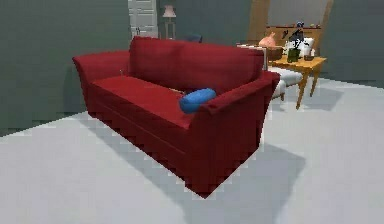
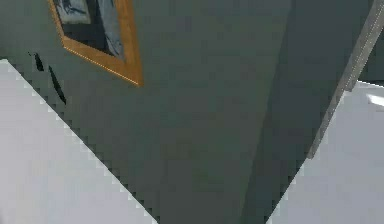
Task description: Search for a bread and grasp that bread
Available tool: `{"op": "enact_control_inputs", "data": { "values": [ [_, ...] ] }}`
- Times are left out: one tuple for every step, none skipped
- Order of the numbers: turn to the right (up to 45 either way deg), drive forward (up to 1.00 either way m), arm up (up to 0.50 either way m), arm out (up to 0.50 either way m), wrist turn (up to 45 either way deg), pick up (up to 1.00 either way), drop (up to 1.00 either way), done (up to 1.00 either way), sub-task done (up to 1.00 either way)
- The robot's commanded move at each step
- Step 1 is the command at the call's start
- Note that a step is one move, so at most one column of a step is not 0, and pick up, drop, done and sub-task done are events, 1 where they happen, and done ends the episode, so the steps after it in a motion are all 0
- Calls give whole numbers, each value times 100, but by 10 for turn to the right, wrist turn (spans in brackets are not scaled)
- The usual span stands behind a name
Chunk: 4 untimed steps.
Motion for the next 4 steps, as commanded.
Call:
{"op": "enact_control_inputs", "data": {
  "values": [
    [390,0,0,0,0,0,0,0,0],
    [0,100,0,0,0,0,0,0,0],
    [0,100,0,0,0,0,0,0,0],
    [30,0,0,0,0,0,0,0,0]
  ]
}}
